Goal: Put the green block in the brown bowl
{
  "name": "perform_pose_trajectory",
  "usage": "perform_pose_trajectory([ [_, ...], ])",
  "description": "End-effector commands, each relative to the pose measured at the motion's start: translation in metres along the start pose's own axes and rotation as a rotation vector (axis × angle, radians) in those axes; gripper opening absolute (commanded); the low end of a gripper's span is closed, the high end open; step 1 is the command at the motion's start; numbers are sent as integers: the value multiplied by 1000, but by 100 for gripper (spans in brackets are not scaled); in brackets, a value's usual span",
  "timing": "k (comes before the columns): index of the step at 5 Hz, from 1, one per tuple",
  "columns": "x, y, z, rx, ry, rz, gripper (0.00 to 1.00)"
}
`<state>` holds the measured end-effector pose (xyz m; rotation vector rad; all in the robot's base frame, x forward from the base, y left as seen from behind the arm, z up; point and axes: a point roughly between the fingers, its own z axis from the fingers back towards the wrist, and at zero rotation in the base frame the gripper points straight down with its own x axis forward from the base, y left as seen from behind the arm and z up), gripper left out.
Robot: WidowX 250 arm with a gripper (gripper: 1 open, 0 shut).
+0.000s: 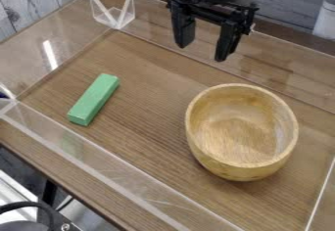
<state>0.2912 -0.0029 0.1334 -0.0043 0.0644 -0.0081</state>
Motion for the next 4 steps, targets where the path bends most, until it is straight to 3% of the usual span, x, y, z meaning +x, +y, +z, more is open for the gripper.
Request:
perform_pose_trajectory([
  [1, -4, 4, -8, 2, 26, -5, 100],
  [2, -23, 27, -14, 3, 41, 0, 100],
  [4, -56, 104, -15, 21, -1, 41, 100],
])
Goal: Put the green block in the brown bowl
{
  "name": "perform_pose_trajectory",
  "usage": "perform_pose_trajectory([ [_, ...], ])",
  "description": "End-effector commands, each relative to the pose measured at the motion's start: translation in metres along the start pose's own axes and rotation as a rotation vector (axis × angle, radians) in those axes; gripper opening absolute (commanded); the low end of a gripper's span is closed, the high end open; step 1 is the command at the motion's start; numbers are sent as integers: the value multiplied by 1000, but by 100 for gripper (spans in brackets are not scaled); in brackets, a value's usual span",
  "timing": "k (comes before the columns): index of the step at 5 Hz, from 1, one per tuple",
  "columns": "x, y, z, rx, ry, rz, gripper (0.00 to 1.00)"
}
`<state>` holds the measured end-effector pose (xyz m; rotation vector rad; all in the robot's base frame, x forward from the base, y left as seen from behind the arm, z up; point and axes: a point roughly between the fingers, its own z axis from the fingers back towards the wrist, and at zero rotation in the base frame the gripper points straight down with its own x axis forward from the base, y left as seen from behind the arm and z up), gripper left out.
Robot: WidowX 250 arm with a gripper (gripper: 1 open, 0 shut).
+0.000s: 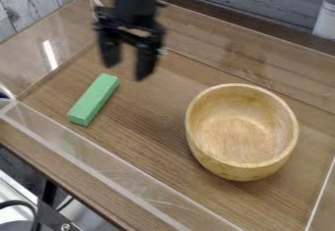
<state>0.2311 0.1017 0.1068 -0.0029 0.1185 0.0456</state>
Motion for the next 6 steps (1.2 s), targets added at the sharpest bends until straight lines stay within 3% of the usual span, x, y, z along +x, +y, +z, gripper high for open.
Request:
perform_pose_trajectory([
  [1, -11, 29, 8, 23, -64, 13, 100],
  [2, -17, 46, -7, 4, -68, 45, 100],
  [3, -17, 46, -20, 7, -52, 55, 100],
  [5, -8, 45, -43, 15, -29, 60, 100],
  [6, -4, 41, -45, 14, -32, 52, 100],
])
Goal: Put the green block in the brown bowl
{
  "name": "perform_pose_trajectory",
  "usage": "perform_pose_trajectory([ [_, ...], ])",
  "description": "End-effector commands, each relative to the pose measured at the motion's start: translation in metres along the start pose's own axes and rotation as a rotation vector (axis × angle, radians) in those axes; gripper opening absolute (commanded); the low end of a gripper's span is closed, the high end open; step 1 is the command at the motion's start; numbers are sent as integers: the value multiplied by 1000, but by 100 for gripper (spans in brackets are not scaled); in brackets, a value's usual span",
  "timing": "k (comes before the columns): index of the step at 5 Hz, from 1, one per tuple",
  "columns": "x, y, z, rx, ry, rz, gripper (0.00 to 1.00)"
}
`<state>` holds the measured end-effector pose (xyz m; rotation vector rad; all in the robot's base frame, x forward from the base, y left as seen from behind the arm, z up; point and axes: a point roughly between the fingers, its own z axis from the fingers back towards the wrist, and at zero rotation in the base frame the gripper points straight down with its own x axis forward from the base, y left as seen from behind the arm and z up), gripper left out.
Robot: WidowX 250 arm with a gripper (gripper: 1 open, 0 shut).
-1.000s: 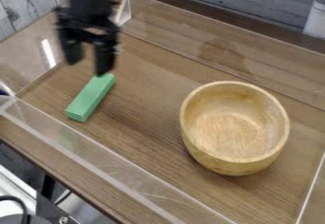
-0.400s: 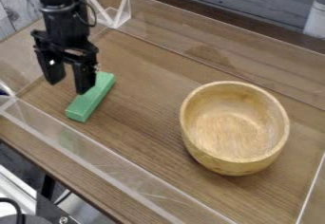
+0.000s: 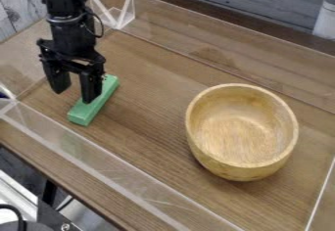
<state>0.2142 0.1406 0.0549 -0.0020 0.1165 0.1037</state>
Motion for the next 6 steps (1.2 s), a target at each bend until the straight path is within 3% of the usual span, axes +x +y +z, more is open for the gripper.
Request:
perform_pose_trajectory([
  [1, 8, -4, 10, 14, -34, -16, 100],
  [6, 15, -15, 32, 11, -84, -23, 100],
])
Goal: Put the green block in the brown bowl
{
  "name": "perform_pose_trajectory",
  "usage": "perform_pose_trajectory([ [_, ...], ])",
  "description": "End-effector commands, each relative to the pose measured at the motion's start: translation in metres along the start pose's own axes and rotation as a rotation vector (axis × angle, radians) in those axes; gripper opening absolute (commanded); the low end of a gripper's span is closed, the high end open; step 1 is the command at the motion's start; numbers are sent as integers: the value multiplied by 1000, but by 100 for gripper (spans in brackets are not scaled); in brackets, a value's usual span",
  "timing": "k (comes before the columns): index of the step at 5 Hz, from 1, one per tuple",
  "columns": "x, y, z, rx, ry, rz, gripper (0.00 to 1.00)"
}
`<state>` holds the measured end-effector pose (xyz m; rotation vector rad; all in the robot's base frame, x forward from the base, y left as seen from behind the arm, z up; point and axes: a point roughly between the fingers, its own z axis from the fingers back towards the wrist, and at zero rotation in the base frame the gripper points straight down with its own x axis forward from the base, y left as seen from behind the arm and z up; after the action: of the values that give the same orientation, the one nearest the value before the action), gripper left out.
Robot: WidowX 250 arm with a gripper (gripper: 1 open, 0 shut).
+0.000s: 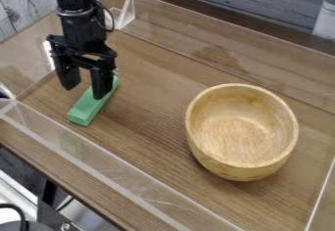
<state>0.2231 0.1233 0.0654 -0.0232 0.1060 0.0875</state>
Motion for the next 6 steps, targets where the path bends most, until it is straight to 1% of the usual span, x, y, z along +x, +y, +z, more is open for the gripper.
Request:
perform_pose_trajectory([
  [1, 9, 2, 21, 31, -83, -1, 100],
  [2, 8, 1, 19, 30, -89, 7, 100],
  [4, 5, 0, 13, 31, -91, 23, 100],
  [6, 7, 1, -5, 36, -70, 32, 100],
])
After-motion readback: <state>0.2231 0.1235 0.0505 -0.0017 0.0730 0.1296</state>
